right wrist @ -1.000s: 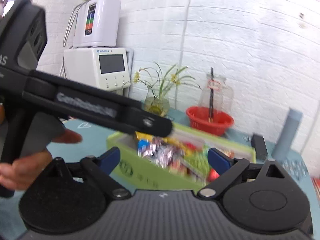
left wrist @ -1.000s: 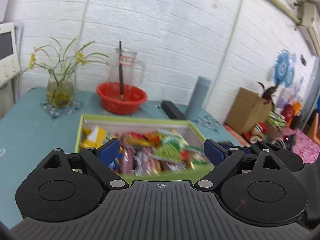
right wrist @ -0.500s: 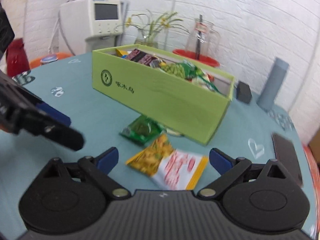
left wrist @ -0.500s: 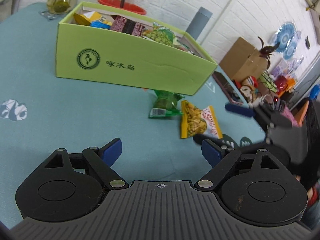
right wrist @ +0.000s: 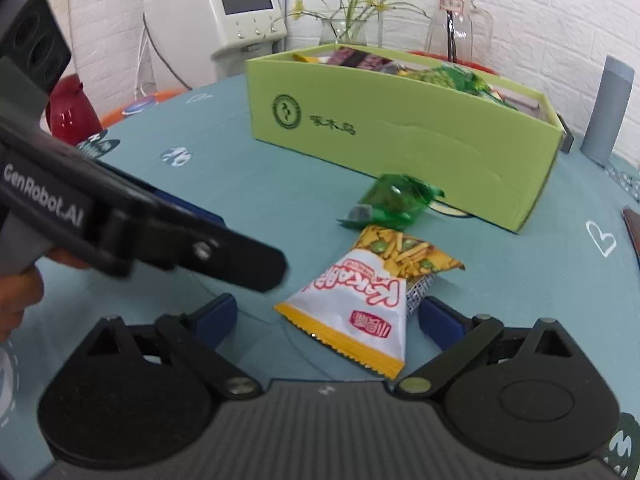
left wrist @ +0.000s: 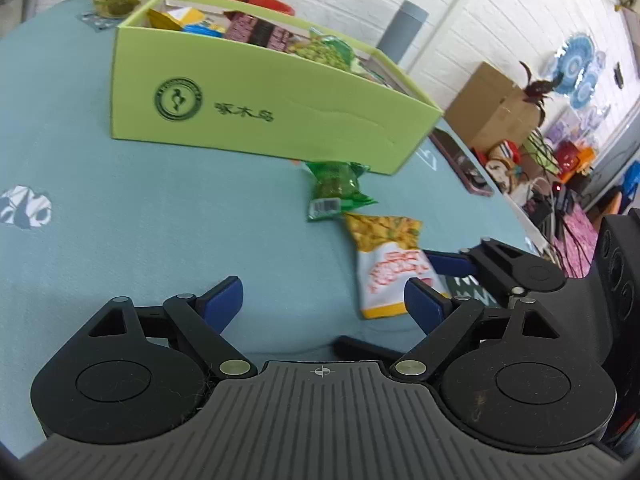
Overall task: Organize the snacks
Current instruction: 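Grasp the white-and-yellow chip bag with the left tool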
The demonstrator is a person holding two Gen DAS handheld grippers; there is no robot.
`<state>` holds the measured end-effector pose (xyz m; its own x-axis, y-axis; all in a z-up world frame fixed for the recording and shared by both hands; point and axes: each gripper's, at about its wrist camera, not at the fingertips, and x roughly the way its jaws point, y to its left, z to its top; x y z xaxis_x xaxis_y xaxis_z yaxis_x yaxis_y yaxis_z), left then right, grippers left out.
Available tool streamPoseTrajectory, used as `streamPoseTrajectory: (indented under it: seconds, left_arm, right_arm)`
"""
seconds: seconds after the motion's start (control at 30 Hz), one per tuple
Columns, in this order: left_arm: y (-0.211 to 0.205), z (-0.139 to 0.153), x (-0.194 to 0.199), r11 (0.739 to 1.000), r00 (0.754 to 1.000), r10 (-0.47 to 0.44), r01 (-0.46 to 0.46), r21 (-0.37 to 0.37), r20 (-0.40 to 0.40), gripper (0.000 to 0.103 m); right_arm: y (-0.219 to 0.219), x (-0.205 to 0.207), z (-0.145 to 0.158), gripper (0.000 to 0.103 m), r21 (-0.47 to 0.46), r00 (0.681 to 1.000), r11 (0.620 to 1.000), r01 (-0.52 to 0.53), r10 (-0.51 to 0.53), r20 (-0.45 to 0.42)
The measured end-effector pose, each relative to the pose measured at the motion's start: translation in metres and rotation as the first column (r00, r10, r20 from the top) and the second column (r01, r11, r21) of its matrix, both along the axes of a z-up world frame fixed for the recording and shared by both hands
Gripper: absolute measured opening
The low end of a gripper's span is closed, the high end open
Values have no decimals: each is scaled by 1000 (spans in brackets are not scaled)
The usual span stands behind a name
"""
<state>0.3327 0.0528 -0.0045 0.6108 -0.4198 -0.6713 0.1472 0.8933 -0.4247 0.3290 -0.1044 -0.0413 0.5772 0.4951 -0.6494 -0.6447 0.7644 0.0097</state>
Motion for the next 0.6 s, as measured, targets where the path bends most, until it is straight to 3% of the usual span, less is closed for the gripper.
streamPoseTrajectory:
  seconds: [0.27, 0.47, 0.5, 0.57, 0.6]
  left_arm:
    - [-15, 15, 5, 999, 999, -46, 47, -18, 27, 78]
    - [-37, 1, 31, 996, 995, -95, 95, -5, -23, 72]
    - [-41, 0, 30, 995, 995, -102, 102, 17, -8, 59]
    - [-44, -2, 28, 988, 988, -151, 151, 17, -19, 20]
    - [-42, -2, 25, 989, 989, -146, 146, 10, -21, 18]
  right_arm:
    - [1, -12, 5, 99, 44, 997, 996, 72, -71, -21]
    - [-11, -15, 7, 98, 70, 993, 991, 116, -115, -12]
    - [-10, -15, 6, 67, 62, 995, 993, 98, -97, -13]
    - [-6, -18, 6, 67, 38, 996, 996, 85, -85, 8]
    - [-6, -18, 7, 67, 41, 997, 996, 78, -79, 6]
